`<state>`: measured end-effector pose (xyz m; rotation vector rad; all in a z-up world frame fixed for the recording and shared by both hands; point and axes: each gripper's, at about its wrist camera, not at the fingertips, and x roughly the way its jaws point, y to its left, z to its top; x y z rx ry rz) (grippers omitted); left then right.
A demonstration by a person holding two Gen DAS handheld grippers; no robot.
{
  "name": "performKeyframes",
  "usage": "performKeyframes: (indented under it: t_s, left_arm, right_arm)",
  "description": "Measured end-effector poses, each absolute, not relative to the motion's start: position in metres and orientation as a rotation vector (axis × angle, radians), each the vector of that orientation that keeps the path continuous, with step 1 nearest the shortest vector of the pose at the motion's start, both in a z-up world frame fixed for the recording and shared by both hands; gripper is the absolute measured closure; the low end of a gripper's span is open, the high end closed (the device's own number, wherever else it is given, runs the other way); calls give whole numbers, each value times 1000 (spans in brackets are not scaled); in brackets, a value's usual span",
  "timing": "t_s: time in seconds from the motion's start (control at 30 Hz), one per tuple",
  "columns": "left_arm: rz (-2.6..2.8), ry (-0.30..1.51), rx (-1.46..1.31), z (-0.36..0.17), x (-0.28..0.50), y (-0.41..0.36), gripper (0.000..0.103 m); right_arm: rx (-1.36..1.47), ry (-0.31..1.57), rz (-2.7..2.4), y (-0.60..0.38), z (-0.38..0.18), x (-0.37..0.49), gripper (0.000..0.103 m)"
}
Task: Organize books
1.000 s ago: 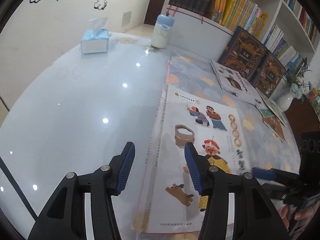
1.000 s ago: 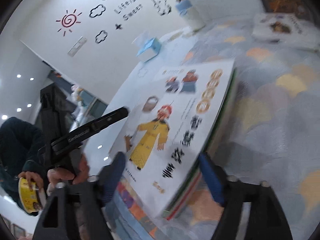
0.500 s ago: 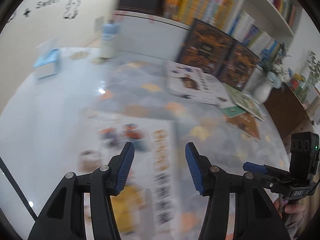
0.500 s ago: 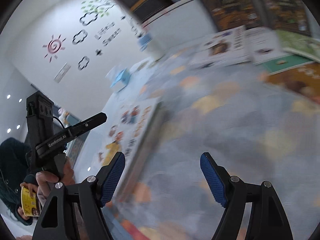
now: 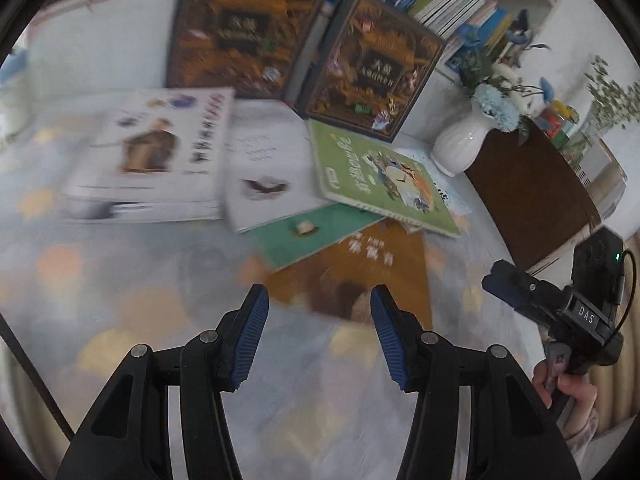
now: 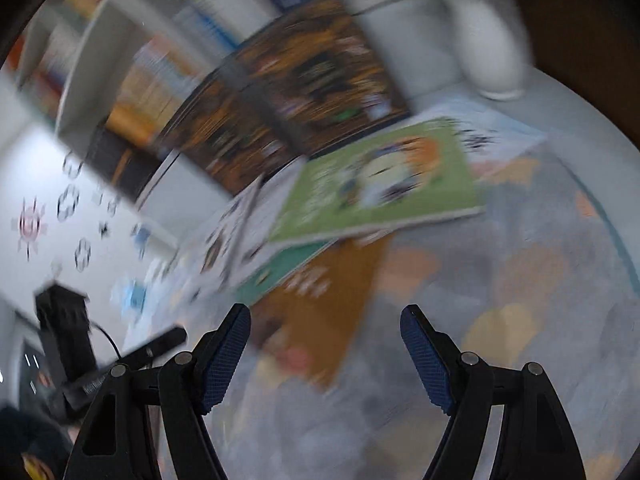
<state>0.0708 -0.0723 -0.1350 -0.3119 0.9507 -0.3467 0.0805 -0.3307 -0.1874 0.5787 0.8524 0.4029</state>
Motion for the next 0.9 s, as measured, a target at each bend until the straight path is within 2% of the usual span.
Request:
performKeyframes:
  t_s: [0.17,0.37,0.47,0.6,0.73,0.9]
  left_arm:
    - [-322,939,-353,-151,125,-93,52]
    - [-309,900,-307,-165,168,-116,52]
    - [-334,872,-310,-165,174,-123,52]
    - [-341,888,-171,-169,182,-151,44]
    - [-340,909,-151,-166,179,-152,44]
    - [-353,934,-167,-162,165,-141,44]
  right_arm:
    - [626,822,288,-380,-207,122,27]
    - [594,814,292,-380,-218,151,27]
    - [610,807,312,-378,-223,160,27]
    - [551,799,322,-369,-221,168,25]
    - [399,824,269,-349,-214,167,25]
    - [423,856,320,-347,-211,152,25]
